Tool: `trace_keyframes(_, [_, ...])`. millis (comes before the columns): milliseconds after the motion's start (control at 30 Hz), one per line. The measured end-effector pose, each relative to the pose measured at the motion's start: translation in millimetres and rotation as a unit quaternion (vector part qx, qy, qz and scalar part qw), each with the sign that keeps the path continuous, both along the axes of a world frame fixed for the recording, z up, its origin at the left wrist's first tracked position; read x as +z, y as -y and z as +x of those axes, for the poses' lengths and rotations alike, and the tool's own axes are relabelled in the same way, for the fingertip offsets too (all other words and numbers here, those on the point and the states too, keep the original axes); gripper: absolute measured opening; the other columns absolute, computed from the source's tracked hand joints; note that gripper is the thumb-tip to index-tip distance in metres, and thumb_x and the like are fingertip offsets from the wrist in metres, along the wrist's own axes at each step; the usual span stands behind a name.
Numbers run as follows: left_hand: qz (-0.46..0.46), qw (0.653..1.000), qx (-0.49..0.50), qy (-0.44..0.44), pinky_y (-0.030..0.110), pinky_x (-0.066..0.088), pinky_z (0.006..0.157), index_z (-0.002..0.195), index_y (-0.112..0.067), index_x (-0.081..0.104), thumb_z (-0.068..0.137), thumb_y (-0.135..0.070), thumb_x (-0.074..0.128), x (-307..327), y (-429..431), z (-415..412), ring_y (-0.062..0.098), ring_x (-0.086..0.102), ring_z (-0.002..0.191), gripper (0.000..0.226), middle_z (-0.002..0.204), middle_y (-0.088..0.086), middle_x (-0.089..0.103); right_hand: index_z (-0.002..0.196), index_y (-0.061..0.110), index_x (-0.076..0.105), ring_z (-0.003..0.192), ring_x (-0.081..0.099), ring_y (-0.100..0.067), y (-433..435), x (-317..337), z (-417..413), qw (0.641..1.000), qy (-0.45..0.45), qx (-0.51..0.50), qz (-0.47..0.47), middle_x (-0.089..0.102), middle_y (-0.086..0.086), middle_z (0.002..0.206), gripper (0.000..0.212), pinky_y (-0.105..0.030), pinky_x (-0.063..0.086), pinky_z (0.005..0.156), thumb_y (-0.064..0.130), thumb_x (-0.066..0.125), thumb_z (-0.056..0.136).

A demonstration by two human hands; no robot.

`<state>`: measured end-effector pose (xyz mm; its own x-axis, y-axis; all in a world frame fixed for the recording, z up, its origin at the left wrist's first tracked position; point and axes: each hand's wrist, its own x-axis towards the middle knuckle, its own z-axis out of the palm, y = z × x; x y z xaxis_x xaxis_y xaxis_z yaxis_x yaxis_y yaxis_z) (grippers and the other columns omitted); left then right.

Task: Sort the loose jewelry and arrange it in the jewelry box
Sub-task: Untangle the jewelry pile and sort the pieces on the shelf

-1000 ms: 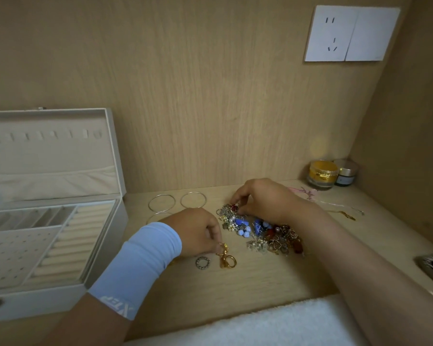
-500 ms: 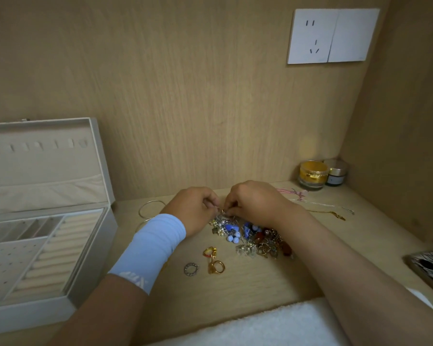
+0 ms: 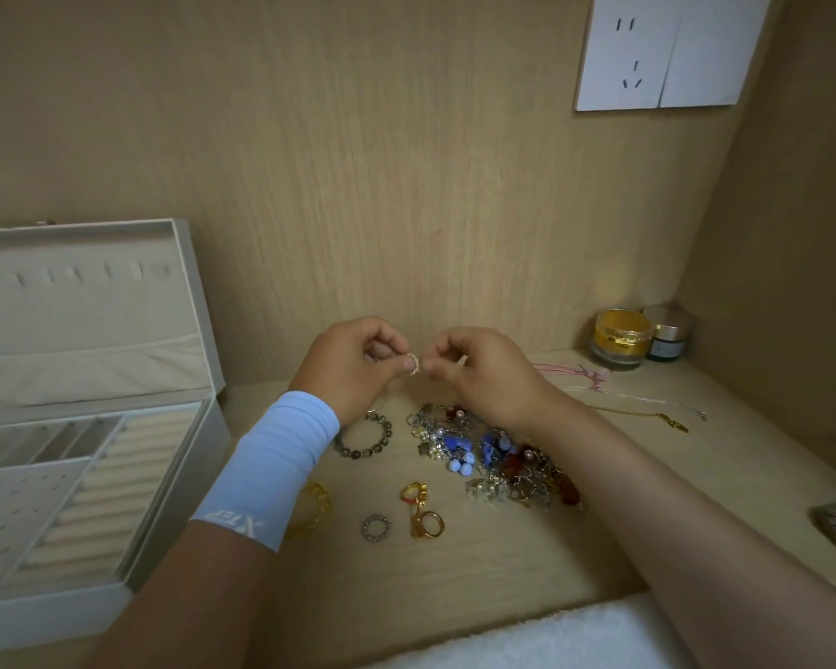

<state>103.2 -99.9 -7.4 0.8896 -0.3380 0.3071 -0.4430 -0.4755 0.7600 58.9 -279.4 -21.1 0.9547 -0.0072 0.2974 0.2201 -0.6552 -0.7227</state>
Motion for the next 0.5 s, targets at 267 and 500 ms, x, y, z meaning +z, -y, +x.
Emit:
trace_keyframes(267, [0.149,0.988,-0.013,-0.047,0.012,0.043,0.073,0.088,-0.030,0.075,0.085,-0.023,0.073,-5,-23,-10,-0.002,0.062,0.083,0.008,0.085,-0.015,0.070,0.098,0.036,0.077,0.092,0.062,-0.009,-2,7,-11,0.934,-0.053,0.031,-0.351,0.063,0.018,0.095,0.015,-0.033,0.053,0.078,0.034,0.063,0.092])
trace_keyframes(500, [0.176,0.982,-0.044,-0.058,0.018,0.047,0.077,0.078,-0.033,0.075,0.084,-0.024,0.074,-1,-38,-26,-0.003,0.061,0.078,0.011,0.079,-0.020,0.068,0.107,0.035,0.072,0.100,0.060,-0.010,-7,15,-7,0.928,-0.065,0.006,-0.366,0.067,0.015,0.108,0.018,-0.032,0.051,0.083,0.031,0.058,0.096])
